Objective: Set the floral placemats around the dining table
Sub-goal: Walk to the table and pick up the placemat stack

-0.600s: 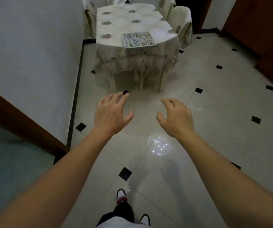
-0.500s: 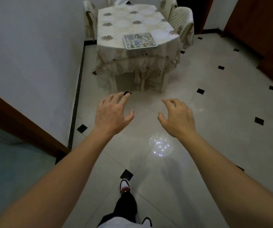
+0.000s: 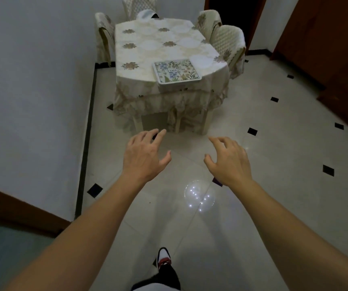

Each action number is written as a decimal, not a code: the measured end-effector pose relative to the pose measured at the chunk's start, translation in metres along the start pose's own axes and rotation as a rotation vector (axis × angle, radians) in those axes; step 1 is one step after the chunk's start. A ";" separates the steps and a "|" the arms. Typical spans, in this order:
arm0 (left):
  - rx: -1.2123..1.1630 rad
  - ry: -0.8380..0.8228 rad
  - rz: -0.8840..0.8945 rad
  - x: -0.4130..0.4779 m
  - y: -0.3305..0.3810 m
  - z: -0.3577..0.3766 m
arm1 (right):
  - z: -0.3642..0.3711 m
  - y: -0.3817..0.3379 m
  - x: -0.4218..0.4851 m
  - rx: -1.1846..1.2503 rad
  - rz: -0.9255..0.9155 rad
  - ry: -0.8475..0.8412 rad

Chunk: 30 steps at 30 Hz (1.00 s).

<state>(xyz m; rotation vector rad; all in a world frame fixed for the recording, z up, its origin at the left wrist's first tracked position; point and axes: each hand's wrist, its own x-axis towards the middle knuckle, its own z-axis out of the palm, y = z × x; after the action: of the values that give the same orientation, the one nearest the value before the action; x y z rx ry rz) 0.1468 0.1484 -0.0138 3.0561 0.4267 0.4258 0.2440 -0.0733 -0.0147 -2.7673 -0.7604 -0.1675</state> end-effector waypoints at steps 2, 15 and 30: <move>-0.009 0.003 0.013 0.025 -0.014 0.004 | 0.005 -0.008 0.024 -0.006 0.017 0.001; -0.058 0.035 0.035 0.161 -0.061 0.042 | 0.034 -0.010 0.155 -0.034 0.051 0.012; -0.026 0.051 -0.024 0.371 -0.037 0.091 | 0.049 0.075 0.381 0.010 0.001 0.039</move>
<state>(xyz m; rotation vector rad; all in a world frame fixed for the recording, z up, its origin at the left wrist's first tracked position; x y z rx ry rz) 0.5054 0.2866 -0.0059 3.0172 0.4560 0.5046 0.6108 0.0639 -0.0100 -2.7460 -0.7485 -0.2165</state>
